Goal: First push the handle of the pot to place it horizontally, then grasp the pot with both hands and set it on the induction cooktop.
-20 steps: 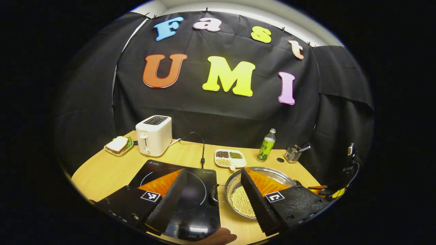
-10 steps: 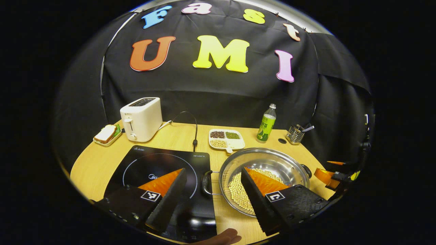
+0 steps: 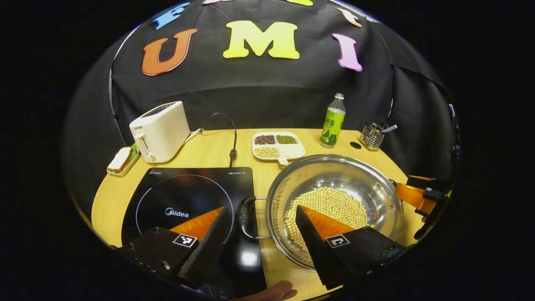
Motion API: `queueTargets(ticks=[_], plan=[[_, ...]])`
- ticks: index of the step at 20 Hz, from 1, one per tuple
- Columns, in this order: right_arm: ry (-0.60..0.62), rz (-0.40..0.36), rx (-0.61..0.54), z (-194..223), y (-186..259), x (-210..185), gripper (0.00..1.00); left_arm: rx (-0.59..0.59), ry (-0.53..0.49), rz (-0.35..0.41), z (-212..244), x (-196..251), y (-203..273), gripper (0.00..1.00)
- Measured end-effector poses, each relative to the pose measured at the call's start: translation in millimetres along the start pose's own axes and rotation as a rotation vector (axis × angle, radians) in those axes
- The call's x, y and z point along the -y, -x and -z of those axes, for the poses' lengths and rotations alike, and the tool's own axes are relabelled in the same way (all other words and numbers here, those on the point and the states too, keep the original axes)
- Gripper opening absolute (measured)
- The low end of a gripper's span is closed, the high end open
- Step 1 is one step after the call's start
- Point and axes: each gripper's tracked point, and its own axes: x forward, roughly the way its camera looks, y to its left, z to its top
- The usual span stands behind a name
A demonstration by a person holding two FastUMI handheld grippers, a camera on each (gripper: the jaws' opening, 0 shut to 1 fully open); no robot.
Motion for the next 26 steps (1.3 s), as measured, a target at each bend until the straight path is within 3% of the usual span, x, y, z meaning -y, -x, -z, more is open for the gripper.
queueTargets(ticks=[6,8,9,10,11,12,13,17,18,19,20,21,22,24,25,26], plan=[[-0.037,0.003,-0.075,12,-21,-7,0.93,-0.13,-0.021,-0.016,20,-3,-21,0.95],[-0.048,0.031,-0.096,17,-26,-3,0.93,-0.141,-0.046,-0.042,18,-8,-21,0.89],[-0.047,0.035,-0.117,21,-28,-4,0.92,-0.141,-0.047,-0.046,19,-8,-22,0.83],[-0.055,0.024,-0.131,24,-28,-7,0.89,-0.137,-0.04,-0.042,18,-7,-26,0.82],[-0.056,0.012,-0.138,24,-31,-11,0.81,-0.132,-0.031,-0.042,17,-7,-27,0.83],[-0.055,0.004,-0.136,23,-29,-13,0.82,-0.135,-0.027,-0.044,17,-9,-27,0.83],[-0.05,0.022,-0.13,22,-29,-9,0.8,-0.132,-0.027,-0.039,16,-7,-25,0.75],[-0.045,0.055,-0.134,22,-30,-6,0.7,-0.128,-0.067,-0.024,16,-7,-27,0.64],[-0.05,0.061,-0.14,23,-30,-6,0.7,-0.128,-0.063,-0.02,15,-6,-26,0.75],[-0.052,0.065,-0.144,23,-28,-6,0.67,-0.126,-0.059,-0.019,13,-5,-24,0.61],[-0.056,0.067,-0.148,23,-28,-6,0.67,-0.127,-0.059,-0.017,15,-5,-25,0.7],[-0.064,0.068,-0.151,23,-26,-5,0.65,-0.13,-0.057,-0.015,15,-4,-24,0.49],[-0.072,0.067,-0.151,23,-25,-4,0.65,-0.131,-0.063,-0.015,17,-3,-23,0.68],[-0.082,0.068,-0.162,28,-16,0,0.64,-0.132,-0.074,-0.012,19,2,-18,0.68],[-0.088,0.067,-0.163,28,-10,2,0.64,-0.134,-0.068,-0.009,19,4,-15,0.58],[-0.089,0.067,-0.161,28,-5,4,0.63,-0.136,-0.059,-0.007,20,6,-11,0.58]])
